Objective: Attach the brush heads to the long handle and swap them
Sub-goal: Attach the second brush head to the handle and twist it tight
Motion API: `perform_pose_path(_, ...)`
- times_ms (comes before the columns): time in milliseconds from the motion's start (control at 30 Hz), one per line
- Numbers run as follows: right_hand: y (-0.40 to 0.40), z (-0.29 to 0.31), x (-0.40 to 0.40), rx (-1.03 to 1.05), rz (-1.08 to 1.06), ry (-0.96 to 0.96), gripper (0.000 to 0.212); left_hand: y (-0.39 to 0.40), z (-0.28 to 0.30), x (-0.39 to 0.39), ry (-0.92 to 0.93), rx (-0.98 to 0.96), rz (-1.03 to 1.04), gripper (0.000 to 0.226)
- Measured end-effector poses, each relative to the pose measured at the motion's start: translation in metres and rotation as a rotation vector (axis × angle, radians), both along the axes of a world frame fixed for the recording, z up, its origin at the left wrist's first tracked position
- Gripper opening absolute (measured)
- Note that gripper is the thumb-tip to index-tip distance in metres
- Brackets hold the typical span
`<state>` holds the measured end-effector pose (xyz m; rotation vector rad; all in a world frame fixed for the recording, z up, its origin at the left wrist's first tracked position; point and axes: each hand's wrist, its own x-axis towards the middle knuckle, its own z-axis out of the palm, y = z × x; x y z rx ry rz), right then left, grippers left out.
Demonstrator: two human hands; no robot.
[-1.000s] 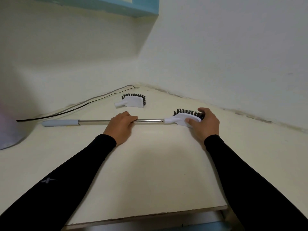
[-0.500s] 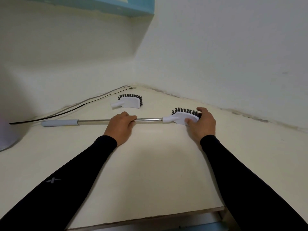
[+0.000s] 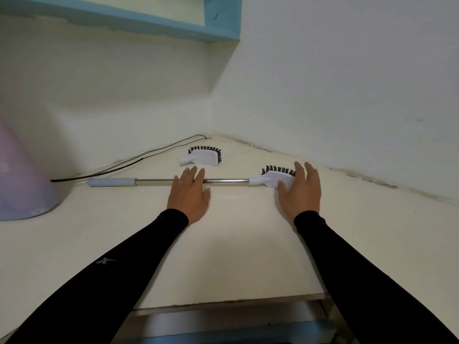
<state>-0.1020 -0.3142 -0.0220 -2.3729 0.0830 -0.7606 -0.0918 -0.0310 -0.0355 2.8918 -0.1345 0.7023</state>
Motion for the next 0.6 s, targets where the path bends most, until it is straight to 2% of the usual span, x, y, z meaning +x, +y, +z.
perform_pose_path(200, 0.024, -0.005, -0.032, -0.282, 0.209, 0.003, 0.066, -0.005, -0.004, -0.029, 0.150, -0.087, 0.054, 0.069)
perform_pose_path(400, 0.039, -0.012, -0.047, -0.468, 0.342, 0.305, 0.077, -0.005, -0.002, -0.053, 0.358, -0.058, 0.030, 0.070)
perform_pose_path(600, 0.041, -0.012, -0.054, -0.559, 0.353, 0.477, 0.072, -0.004, -0.001, -0.067, 0.401, -0.012, 0.025, 0.067)
